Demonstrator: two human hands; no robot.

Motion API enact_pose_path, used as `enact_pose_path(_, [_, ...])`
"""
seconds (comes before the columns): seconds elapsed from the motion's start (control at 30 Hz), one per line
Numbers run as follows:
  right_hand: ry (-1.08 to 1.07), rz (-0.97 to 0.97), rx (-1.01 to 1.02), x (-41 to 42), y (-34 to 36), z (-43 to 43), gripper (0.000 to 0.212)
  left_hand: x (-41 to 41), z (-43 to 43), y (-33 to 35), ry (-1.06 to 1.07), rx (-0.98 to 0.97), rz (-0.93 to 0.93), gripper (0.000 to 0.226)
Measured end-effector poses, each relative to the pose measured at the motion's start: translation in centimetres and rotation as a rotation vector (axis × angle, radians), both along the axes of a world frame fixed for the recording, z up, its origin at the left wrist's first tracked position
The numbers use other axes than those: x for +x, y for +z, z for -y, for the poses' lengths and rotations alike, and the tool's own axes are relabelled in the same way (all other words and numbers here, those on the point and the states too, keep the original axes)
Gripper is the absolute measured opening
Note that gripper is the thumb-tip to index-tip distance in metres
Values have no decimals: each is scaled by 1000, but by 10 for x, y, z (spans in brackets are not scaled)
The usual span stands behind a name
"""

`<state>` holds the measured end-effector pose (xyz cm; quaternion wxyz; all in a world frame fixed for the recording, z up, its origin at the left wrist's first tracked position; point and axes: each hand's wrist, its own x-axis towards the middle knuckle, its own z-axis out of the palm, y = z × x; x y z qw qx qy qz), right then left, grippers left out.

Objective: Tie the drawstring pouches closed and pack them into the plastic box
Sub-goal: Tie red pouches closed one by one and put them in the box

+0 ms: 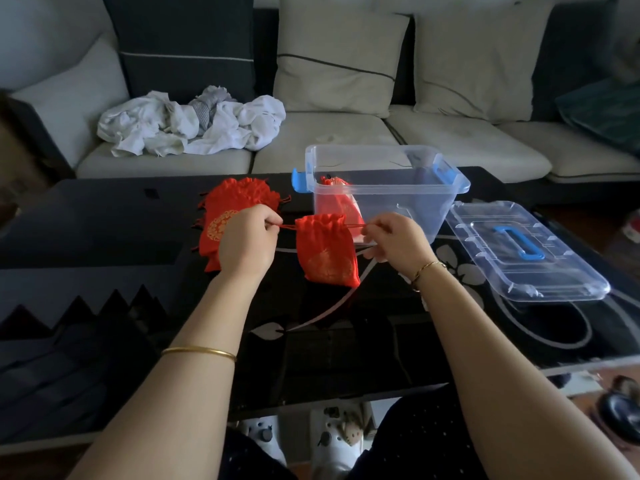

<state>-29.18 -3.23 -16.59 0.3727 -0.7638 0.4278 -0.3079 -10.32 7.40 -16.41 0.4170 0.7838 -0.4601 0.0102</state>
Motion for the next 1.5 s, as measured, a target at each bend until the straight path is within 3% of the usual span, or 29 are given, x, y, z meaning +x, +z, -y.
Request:
enact_pose_path(0.2, [-5, 48, 56, -11, 8, 1, 17, 6, -5, 6, 33, -9, 34, 11])
enact_pose_path(0.4, [-64, 244, 274, -10, 6, 4, 22, 13, -10, 9, 54, 26, 44, 11])
enact_pose_path(0.53, [-51, 190, 290, 3, 0, 0, 20, 9, -11, 10, -35, 57, 55, 9])
enact_pose_path(0.73, [155, -24, 434, 17, 5, -17, 38, 1, -11, 16, -67, 42, -12, 12])
enact_pose_path(0.87, [258, -167, 386, 21, 4, -25, 36, -9, -10, 20, -94, 41, -230, 15])
enact_pose_path(0.97, [282, -157, 446, 24, -1, -26, 46, -20, -7, 25, -145, 7, -585, 16])
enact_pose_path(1.07, [280, 31, 621, 27, -7, -26, 49, -26, -1, 29, -163, -142, -983, 19])
enact_pose_path(1.17, [298, 238, 791, 26, -10, -22, 63, -27, 5, 28, -136, -242, -1231, 14])
enact_pose_path(1.23, [267, 205, 756, 23, -9, -19, 71, -29, 5, 28, -125, -265, -1321, 6])
enact_pose_path(1.33, [227, 105, 678, 18, -8, -16, 69, -29, 6, 27, -100, -270, -1348, 19])
enact_pose_path(1.5, [238, 25, 660, 12, -9, -14, 25, -29, 6, 26, -94, -282, -1348, 25])
